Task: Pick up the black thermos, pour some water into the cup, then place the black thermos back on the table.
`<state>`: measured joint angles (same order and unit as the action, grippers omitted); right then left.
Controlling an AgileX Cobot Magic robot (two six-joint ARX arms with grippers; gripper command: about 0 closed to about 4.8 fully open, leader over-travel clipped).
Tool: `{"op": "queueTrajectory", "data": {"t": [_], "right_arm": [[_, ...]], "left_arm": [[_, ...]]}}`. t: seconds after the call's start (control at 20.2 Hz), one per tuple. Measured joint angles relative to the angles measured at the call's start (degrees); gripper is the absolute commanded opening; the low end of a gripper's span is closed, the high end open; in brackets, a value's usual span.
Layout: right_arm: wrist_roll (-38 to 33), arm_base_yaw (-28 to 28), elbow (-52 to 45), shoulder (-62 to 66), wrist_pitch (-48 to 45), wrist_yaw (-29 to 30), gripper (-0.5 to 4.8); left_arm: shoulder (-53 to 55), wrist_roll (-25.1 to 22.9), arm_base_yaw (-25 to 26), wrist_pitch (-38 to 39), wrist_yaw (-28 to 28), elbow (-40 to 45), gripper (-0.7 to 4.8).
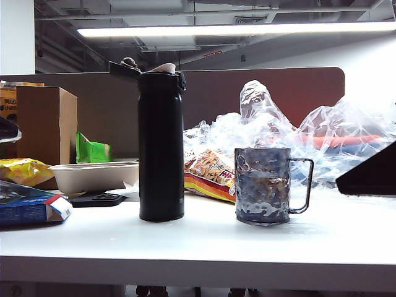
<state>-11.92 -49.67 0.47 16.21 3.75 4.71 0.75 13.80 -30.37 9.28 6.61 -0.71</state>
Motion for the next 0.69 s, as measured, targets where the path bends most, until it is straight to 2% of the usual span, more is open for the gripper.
{"op": "queueTrajectory", "data": {"t": [0.1, 0.15, 0.2, 0.45, 0.59, 0.69], "right_arm": [[0.0, 1.2, 0.0, -3.8, 0.9, 0.7, 0.14], [0.0, 3.7, 0.0, -5.1, 0.3, 1.6, 0.14], [0.0, 5.9, 0.0, -6.1, 0.3, 2.1, 0.14], [0.0, 24.2, 0.0, -13.2, 0.2, 3.3, 0.14], [0.0, 35.3, 0.0, -16.0, -0.7, 3.3, 0.14], [0.0, 41.1, 0.0, -16.0, -0.9, 3.4, 0.14]], "left_arm": [[-0.3, 0.0, 1.4, 0.0, 0.6, 0.0, -0.05], [-0.3, 0.0, 3.9, 0.0, 1.9, 0.0, -0.05], [-0.5, 0.0, 7.0, -0.1, 2.7, 0.0, -0.05], [-0.6, 0.0, 25.9, -0.1, 3.2, 0.0, -0.05], [-0.6, 0.0, 30.8, -0.2, 3.2, 0.0, -0.05], [-0.6, 0.0, 31.3, -0.2, 3.2, 0.0, -0.05]]}}
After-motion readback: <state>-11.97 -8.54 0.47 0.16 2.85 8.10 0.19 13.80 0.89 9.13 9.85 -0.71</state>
